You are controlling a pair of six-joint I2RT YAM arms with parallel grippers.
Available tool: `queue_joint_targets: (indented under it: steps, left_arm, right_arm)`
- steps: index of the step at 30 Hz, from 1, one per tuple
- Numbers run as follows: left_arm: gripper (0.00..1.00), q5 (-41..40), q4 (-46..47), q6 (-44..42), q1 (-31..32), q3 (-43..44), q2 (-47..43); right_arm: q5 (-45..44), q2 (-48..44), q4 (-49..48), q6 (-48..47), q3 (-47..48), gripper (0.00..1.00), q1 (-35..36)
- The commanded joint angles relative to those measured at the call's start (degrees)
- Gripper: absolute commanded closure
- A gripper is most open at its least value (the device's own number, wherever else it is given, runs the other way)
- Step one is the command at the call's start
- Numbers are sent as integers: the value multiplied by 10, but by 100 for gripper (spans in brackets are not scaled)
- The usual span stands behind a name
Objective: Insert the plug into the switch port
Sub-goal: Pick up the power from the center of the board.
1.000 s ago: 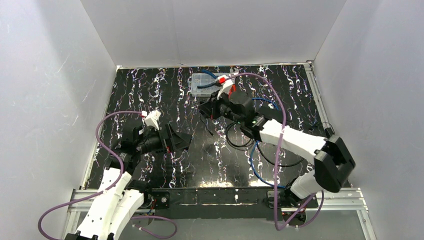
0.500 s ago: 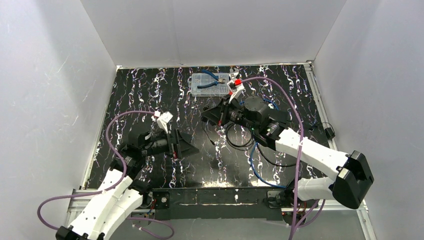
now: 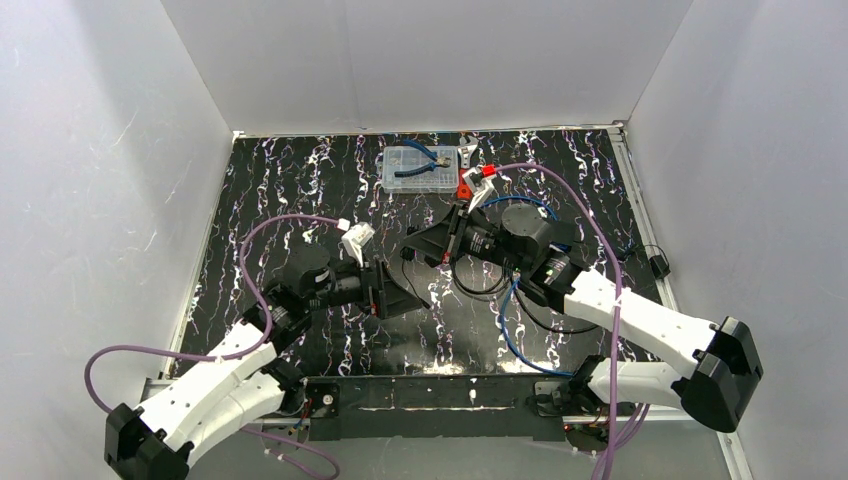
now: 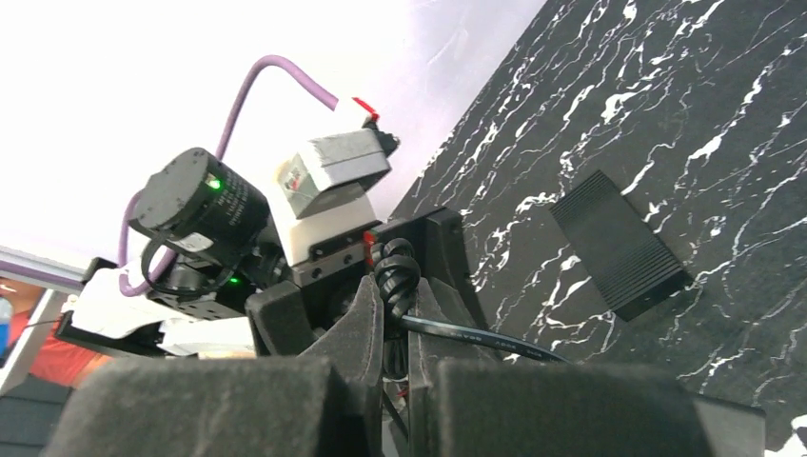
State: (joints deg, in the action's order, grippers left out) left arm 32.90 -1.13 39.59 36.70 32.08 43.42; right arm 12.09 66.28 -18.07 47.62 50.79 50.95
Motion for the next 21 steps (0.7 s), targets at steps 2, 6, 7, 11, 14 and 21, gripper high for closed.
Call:
queue_joint_targets:
  steps: [2,6,7,11,14,21]
  left_arm:
    - [14,-19,99,11,30,-19,3]
    - [18,-17,122,11,39,-21,6]
    - [19,-16,125,11,40,-21,7]
    - [26,-9,149,17,48,-20,14]
    - [32,-2,163,22,49,-22,18]
    - [38,17,177,27,54,-29,12]
  right_arm:
    - [-12,-15,-39,45,13,99,7]
    - [-12,-7,-47,64,16,99,9]
    - [-12,-6,-49,67,17,99,10]
    - [-23,1,-54,82,19,99,14]
    - [-37,-1,-55,91,17,99,16]
    - [-56,-7,-46,85,22,99,19]
